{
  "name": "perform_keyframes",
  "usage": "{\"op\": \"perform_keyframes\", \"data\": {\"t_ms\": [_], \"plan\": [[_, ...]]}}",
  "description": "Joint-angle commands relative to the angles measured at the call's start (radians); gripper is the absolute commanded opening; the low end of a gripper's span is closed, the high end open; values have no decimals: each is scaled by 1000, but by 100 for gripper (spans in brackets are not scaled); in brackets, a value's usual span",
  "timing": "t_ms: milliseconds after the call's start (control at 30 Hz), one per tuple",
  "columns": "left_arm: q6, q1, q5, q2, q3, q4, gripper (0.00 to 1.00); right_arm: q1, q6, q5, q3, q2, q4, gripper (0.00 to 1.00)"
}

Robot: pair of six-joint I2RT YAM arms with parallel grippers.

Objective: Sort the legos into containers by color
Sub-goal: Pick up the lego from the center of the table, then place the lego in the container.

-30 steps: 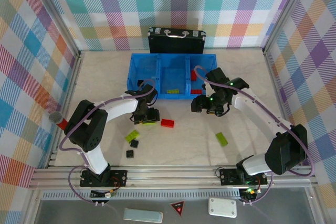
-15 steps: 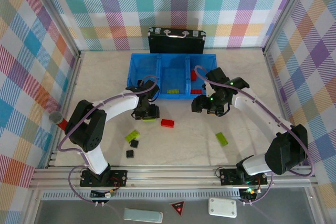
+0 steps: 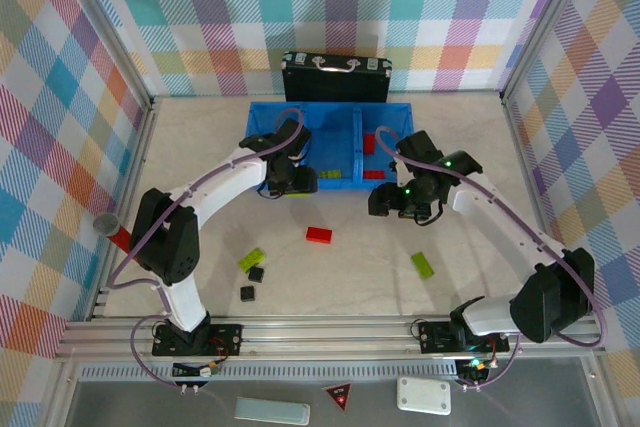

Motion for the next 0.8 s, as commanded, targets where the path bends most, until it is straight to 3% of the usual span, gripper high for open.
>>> {"op": "perform_keyframes", "data": {"t_ms": [0,500,767], "plan": [[26,-19,19,55,90,-51,62,5,8,24,-18,-43,-39,72],[39,-19,172,258,350,81,61,5,46,63,-83,-174,-91,72],[56,-16,206,418,507,50,61,5,56,70,-98,-214,-109,72]]}}
